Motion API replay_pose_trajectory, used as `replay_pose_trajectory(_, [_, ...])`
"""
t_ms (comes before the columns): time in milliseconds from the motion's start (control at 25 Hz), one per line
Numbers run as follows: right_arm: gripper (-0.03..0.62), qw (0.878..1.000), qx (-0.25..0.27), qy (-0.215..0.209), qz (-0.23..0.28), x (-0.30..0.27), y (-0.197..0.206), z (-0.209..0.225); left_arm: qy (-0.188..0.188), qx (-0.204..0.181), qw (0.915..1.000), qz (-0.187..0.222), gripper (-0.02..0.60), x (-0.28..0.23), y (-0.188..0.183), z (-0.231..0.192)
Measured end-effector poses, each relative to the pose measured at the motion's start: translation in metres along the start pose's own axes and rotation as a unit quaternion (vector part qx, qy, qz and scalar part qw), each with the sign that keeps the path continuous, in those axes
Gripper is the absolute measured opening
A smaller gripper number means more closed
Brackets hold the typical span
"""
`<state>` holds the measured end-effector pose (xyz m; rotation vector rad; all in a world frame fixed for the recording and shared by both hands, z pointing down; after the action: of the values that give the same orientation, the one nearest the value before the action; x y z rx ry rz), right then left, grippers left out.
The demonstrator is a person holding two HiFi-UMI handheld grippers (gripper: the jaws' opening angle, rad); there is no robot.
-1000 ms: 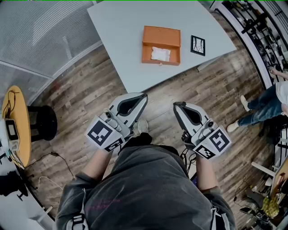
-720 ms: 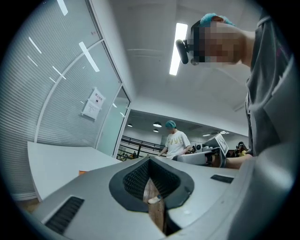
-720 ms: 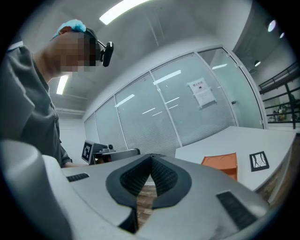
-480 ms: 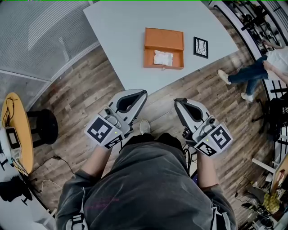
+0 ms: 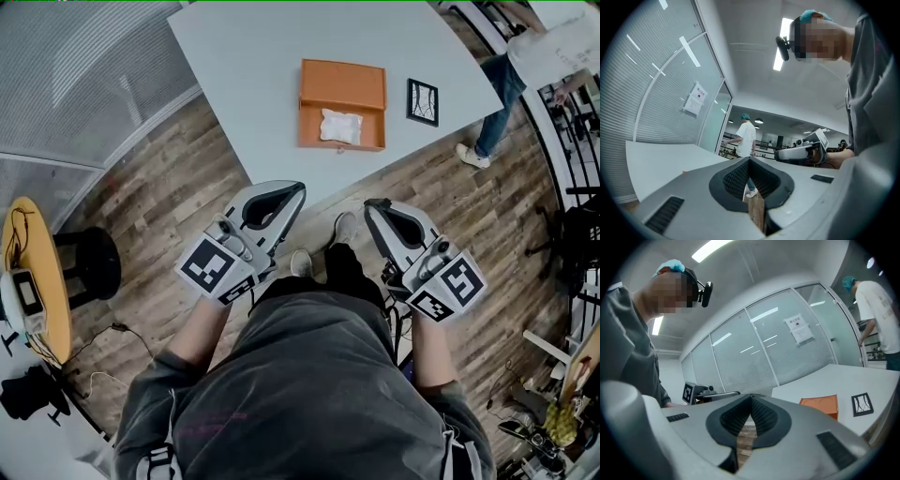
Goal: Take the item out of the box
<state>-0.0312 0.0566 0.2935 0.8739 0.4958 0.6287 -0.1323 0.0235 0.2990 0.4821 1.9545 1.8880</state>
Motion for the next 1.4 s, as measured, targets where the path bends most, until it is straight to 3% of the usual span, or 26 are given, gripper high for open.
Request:
replay_pose_trajectory(720, [0.005,0.999,-0.004,-0.031,-0.041,-0.014,-0.040,0.109,-0.048,-0.019,0.9962,-0.071,0.011,-0.109,0.045,-0.048])
replay_pose_trajectory(1000, [0.005,0.997,0.000,-0.040,-0.062,-0.014,-0.048,0.151,-0.059,-0.011,0.9923,-0.108,0.011,-0.141,0.077,-0.059])
replay_pose_trajectory(1400, [0.005,0.995,-0.008,-0.056,-0.088,-0.017,-0.051,0.200,-0.062,-0.045,0.9809,-0.179,0.011,-0.177,0.130,-0.080])
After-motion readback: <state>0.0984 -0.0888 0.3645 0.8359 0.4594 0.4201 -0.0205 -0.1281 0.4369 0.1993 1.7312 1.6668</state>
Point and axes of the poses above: the fingertips, and each gripper's own axes: x backward along the fingers, z to its right, y out of its underside, the point moved 1 cm from there along x, backward along the fingers, and after that the axes turned 13 degrees about -x, right-handed, at the moved point
